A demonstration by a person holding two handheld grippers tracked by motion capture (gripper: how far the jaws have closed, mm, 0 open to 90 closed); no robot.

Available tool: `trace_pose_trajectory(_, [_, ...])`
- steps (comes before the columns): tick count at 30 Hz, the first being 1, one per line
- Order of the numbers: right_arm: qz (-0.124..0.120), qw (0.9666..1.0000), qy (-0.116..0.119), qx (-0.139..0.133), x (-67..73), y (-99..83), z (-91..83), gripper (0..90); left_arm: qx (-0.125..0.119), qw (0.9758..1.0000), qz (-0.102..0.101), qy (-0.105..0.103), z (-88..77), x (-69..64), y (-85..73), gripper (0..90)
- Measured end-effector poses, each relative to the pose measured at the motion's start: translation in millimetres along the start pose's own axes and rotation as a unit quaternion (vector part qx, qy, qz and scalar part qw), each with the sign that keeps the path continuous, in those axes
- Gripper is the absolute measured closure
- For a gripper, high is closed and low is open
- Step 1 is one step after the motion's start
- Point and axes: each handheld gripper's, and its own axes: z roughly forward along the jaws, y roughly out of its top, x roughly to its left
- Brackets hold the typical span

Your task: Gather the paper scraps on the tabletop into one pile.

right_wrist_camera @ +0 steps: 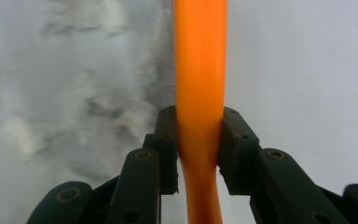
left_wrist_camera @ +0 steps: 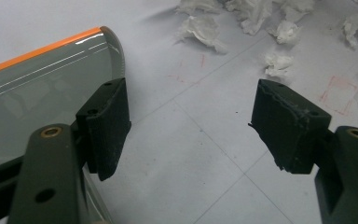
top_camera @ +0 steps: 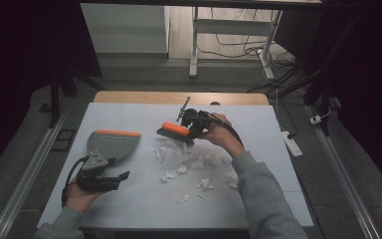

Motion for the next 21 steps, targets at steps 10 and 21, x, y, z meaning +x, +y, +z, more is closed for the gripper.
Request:
trace_pose_trajectory(10, [0.004,0.9997,0.004,-0.022,10.0,-14.0,-22.9,70.9,-0.001,1.0000,0.001,0.001,-0.8,-1.0,0.3,28.8])
trace_pose_trajectory(21, [0.085,0.9914,-0.003,-0.099,37.8,-8.7,-58.1,70.9,0.003,1.0000,-0.001,0.006,0.9,0.1,-0.3,28.8])
